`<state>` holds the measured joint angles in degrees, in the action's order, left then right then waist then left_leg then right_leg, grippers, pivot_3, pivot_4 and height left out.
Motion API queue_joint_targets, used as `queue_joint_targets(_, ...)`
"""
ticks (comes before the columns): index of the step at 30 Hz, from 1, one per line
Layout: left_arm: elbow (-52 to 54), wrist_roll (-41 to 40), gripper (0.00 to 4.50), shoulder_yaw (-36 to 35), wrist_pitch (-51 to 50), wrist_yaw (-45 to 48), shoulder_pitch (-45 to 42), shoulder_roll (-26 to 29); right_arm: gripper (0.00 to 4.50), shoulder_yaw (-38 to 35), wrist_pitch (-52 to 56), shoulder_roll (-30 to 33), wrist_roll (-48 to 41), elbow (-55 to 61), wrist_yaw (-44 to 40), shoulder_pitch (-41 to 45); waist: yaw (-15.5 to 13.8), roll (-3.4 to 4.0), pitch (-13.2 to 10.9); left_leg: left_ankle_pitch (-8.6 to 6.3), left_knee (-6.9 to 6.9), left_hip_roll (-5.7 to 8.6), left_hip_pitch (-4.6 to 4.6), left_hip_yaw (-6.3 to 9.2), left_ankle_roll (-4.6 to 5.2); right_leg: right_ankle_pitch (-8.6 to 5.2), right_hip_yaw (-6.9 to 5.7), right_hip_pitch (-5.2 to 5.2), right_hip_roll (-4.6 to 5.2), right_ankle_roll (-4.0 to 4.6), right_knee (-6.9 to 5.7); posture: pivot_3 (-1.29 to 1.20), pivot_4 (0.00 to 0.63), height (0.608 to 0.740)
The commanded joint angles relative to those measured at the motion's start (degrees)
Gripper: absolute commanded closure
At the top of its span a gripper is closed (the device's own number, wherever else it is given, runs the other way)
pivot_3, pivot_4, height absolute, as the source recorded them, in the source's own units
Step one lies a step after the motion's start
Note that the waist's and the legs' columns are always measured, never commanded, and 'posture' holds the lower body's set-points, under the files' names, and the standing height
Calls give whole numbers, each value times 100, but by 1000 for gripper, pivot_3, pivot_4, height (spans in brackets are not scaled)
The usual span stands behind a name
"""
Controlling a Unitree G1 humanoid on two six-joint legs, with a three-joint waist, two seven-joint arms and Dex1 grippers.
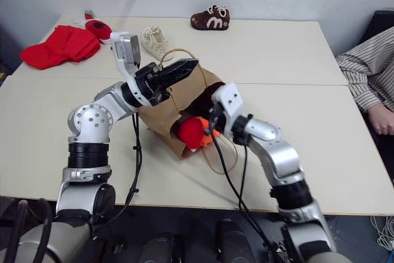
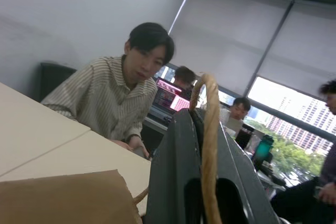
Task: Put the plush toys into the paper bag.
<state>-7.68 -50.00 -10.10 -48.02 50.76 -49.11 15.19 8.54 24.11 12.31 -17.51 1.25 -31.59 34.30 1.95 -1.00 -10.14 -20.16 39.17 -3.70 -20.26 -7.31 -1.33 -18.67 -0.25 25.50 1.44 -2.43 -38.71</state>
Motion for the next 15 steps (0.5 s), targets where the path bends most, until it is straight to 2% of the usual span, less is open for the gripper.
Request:
queue_joint_targets(1, 254, -215, 4500, -10, -145, 29, -21, 32, 4430, -25, -707, -402, 425, -613, 510, 220, 8, 0, 0, 0, 0, 0, 0, 0, 0, 0, -1, 0, 0, 0, 0, 0, 150, 740)
queue_joint_targets(7, 245, -111, 4500, -80, -63, -87, 8, 41, 4430, -23, -1049, -633, 607, -811, 525, 159, 19, 0, 0, 0, -1, 1, -3, 2, 0, 0, -2, 1, 2, 0, 0, 0, 150, 740)
queue_joint_targets(13, 246, -40, 4500, -89, 67, -187, 60, 70, 4430, -140, -742, -279, 154, -207, -215, -72, 38, 0, 0, 0, -2, 0, -3, 4, 0, 0, -3, 1, 2, 0, 0, 0, 150, 740)
queue_joint_targets(15, 245, -28, 4500, -78, 116, -225, 72, 61, 4430, -208, -280, -11, -259, 131, -656, -171, 37, 0, 0, 0, -2, 0, -3, 5, 0, 0, -5, 0, 2, 0, 0, 0, 150, 740)
